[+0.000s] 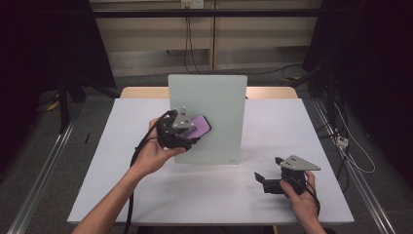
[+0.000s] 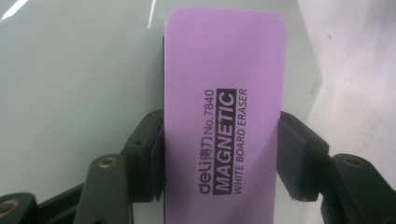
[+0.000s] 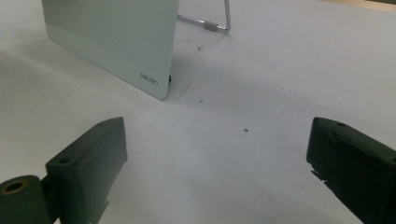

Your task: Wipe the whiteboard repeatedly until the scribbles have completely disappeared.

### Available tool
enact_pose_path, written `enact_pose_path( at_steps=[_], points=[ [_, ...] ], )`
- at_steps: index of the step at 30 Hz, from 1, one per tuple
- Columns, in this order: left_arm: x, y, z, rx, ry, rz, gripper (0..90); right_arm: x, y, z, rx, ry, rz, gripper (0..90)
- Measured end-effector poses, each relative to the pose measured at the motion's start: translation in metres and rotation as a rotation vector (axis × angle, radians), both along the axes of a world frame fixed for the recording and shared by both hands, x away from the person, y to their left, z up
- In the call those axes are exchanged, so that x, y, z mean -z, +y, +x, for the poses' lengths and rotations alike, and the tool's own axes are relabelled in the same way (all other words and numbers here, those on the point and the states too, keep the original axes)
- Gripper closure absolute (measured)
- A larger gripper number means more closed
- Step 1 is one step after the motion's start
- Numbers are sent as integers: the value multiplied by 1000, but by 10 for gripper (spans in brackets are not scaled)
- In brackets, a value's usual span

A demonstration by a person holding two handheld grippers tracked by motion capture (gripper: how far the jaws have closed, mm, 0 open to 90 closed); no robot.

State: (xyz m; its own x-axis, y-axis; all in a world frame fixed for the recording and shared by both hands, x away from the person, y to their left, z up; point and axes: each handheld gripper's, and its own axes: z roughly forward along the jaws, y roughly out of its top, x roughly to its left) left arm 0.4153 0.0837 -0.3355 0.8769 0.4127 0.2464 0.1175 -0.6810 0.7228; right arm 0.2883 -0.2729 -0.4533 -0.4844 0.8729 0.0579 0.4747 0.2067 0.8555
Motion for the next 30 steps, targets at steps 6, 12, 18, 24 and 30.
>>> enact_pose_path(
  at_steps=[6, 12, 18, 24, 30],
  points=[
    [-13, 15, 6, -38, -23, -56, 408, 0, 0, 0, 2, 0, 3, 56],
    [-23, 24, 11, -61, -37, -103, 408, 0, 0, 1, 0, -1, -2, 56],
    [-13, 18, 6, -50, -36, -55, 408, 0, 1, 0, -1, -3, -3, 56],
    [7, 14, -1, -14, -12, -12, 408, 0, 1, 1, -1, -2, -3, 56],
    [17, 10, -5, 6, 11, 12, 407, 0, 1, 1, 0, 0, -4, 56]
  ],
)
